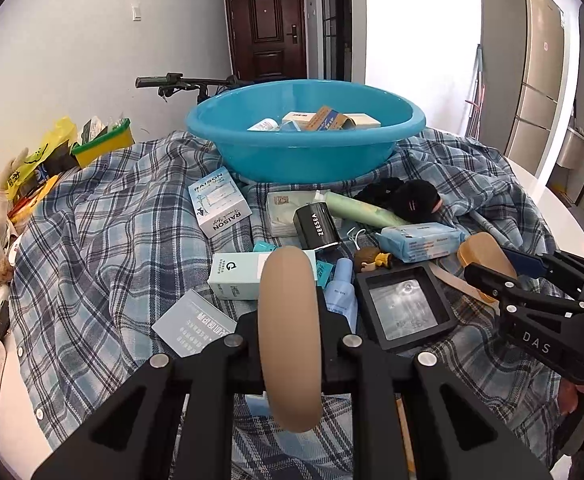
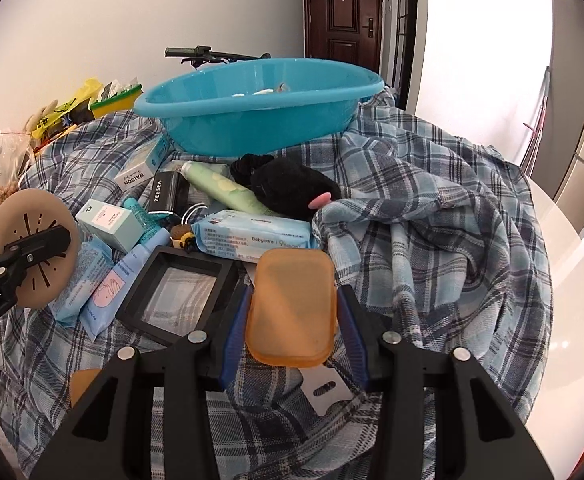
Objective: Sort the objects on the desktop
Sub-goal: 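Lift the orange soap box with the right tool while the left carries the disc toward the basin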
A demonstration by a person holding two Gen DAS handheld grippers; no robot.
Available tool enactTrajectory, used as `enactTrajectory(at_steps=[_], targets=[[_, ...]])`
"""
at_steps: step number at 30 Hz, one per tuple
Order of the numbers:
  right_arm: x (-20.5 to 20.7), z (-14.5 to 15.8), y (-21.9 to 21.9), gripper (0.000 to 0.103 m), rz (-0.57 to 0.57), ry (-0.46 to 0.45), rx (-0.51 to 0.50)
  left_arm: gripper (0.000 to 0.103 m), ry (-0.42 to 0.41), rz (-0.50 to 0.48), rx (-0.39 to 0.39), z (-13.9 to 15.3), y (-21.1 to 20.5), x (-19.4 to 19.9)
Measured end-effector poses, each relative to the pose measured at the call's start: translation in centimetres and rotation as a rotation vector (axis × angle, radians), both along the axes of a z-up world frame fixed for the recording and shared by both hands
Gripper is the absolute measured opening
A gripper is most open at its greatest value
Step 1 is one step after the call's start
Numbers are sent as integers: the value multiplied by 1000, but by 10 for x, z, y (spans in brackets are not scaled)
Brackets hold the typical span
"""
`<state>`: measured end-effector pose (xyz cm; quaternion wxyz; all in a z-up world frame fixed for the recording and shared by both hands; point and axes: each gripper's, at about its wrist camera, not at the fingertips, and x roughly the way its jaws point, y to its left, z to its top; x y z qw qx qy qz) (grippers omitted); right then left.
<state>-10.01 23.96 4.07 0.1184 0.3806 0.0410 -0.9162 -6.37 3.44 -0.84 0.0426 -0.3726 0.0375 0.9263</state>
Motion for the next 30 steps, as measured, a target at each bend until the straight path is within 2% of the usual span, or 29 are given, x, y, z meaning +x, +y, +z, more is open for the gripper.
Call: enactTrajectory(at_steps=[9, 13, 16, 26, 30], targets=[[16, 34, -5, 43, -31, 190, -41, 17, 189, 33, 30, 22, -4, 9], [22, 53, -8, 42, -29, 262, -60, 17, 286, 32, 67, 37, -6, 16], [26, 68, -12, 43, -23, 310, -63, 17, 325, 35, 50, 49, -3, 16], [46, 127, -22, 42, -22, 500, -80, 17, 502, 39, 58, 107, 1, 29], [52, 144, -24, 42, -21, 546, -87, 17, 549, 34, 50, 129, 2, 35]])
